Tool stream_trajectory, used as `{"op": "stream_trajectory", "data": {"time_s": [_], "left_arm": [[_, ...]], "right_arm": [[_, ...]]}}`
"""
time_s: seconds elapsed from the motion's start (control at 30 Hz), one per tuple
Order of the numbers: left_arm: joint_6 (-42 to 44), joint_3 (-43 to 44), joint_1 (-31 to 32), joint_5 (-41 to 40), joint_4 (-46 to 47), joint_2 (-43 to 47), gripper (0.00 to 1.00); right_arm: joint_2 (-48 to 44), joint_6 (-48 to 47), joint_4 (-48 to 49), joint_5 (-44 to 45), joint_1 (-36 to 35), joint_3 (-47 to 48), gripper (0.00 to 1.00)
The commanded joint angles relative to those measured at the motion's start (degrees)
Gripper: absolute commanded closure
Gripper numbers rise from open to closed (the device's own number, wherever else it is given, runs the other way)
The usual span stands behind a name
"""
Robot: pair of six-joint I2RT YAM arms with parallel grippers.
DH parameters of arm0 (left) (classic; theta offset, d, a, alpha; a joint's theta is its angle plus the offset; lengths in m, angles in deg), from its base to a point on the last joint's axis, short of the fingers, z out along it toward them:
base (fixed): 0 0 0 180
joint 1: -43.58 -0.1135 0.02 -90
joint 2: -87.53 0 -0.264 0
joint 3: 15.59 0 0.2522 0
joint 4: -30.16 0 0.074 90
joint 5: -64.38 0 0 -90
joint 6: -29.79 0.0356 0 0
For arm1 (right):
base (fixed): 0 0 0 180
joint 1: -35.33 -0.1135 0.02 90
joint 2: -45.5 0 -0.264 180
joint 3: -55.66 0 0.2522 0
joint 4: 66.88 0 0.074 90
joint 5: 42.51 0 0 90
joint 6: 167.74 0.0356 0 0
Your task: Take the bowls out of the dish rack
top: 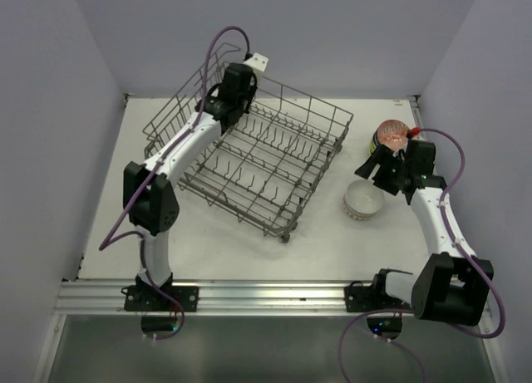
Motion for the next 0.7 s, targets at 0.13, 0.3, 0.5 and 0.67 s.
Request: {"op": "stream_trajectory", "data": {"time_s": [0.13,0.3,0.5,0.67], "left_arm": [[6.3,9.8,-1.6,-4.2,-0.3,-10.0,0.3],[9.5,10.4,-4.4,-5.1,4.3,-13.9,0.13],[14.8,13.3,-5.4,-6.1,7.6,-18.9,0.05],[14.7,16.1,-7.4,-3.2,8.1,-21.9,0.04]], "right_arm": [[-0.2,0.7,3.2,-4.2,0.0,-0.4,0.25],[0.9,-0.1,2.1,-3.4,0.0,0.5,0.25],[1.3,-0.5,1.4,-3.2,0.0,1.4,0.25],[2.1,-0.8,1.3,-3.1,0.0,1.8,0.25]]}}
